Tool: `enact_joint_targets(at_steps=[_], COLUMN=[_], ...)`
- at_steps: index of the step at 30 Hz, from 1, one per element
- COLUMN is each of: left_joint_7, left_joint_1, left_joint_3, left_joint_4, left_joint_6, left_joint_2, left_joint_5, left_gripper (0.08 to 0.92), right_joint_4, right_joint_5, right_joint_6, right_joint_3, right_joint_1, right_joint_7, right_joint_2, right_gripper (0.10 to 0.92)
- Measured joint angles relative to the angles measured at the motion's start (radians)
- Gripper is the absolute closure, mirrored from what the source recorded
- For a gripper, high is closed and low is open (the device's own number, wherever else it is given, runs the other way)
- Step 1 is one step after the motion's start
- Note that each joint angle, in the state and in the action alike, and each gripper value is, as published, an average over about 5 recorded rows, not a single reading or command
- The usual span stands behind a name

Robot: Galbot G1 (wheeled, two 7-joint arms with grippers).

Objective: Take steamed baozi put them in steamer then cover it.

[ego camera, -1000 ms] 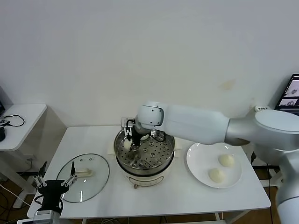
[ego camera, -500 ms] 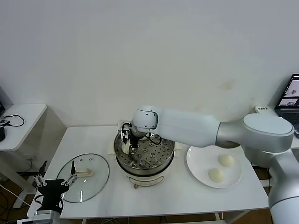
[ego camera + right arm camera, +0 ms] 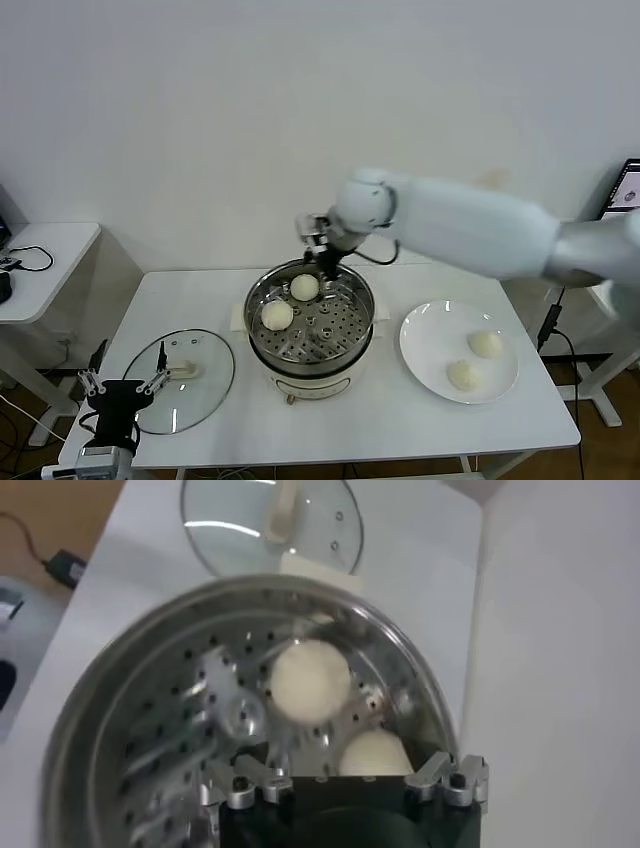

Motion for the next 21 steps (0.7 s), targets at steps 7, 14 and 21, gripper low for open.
enact_joint_targets(at_steps=[7,14,21], left_joint_7=[0.0,0.0,0.0], left_joint_1=[0.003,-0.002,-0.002], left_joint_3=[0.013,0.018,0.018], left_joint_4=[0.009,0.019,0.024], left_joint_6=[-0.001,-0.001,0.002], left_joint_2=[0.004,0.002,0.004], left_joint_5=[0.009,0.012,0.019], left_gripper=[0.177,0.177,0.177], right_joint_4=[0.108,0.173,0.19], right_joint_5=[-0.098,-0.217,-0.346], right_joint_6=[0.074,0.126,0.158], right_joint_3=[-0.002,0.064,0.207], right_joint_1=[-0.001,-0.105,-0.328], right_joint_7=[-0.068,-0.095,-0.095], right_joint_2=[-0.218,-0.414,-0.541], right_gripper=[0.203,0.203,0.203])
